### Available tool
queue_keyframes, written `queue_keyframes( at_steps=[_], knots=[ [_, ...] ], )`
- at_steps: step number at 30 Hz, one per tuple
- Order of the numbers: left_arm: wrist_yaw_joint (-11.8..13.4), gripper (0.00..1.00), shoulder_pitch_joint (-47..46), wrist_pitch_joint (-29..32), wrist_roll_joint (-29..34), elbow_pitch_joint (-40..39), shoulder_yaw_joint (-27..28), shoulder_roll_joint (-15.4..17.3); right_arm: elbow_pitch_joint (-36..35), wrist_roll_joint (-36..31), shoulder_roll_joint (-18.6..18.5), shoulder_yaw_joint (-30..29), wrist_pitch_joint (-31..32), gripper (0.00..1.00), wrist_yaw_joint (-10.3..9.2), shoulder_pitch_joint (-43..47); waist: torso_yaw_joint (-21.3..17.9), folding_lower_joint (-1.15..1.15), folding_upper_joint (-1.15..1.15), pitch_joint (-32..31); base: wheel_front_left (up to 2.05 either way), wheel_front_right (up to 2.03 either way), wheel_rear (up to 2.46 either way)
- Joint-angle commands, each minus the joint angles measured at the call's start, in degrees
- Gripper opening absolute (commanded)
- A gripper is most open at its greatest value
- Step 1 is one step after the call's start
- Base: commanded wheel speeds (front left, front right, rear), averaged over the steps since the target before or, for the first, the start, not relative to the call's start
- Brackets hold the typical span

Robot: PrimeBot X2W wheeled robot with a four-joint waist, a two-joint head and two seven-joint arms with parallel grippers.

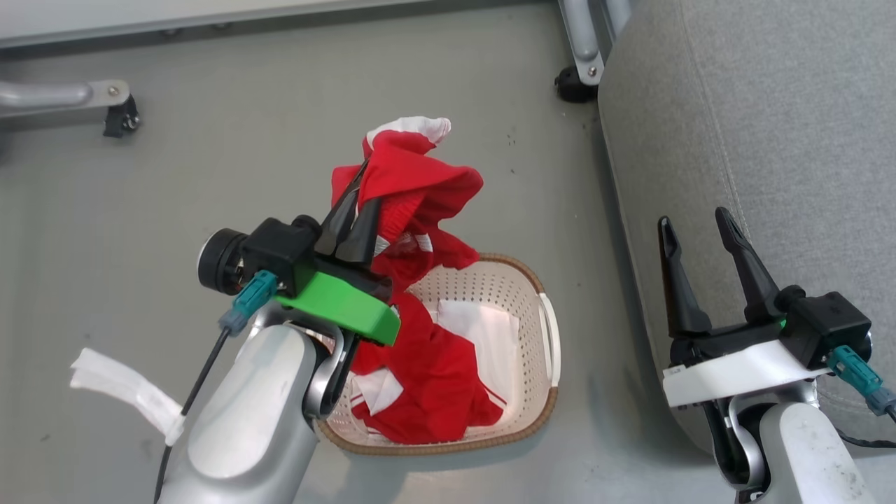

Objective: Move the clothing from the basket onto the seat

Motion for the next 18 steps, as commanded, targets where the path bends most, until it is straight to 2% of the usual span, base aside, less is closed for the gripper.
queue_keyframes(
  at_steps=[1, 9, 18],
  knots=[
    [0.48, 0.00, 1.58, -0.19, 0.14, -2.29, 0.71, 0.46, -0.51, -0.34, 0.14, 0.01, 0.38, 1.00, 0.00, 0.91, 1.03, 0.00, 0.00, -2.23, 0.00, 0.00, 0.00],
    [1.33, 0.00, 7.27, -0.12, 1.81, -16.49, 4.22, 0.83, -2.53, -0.11, 0.37, 0.21, 2.68, 1.00, 0.00, 4.11, 2.08, 0.00, 0.00, -6.54, 0.00, 0.00, 0.00],
    [1.20, 0.00, 13.74, -0.13, 2.59, -21.55, 4.87, 1.29, -3.19, 0.41, 0.52, 0.51, 4.71, 1.00, 0.00, 7.79, 1.99, 0.00, 0.00, -10.92, 0.00, 0.00, 0.00]
  ],
)
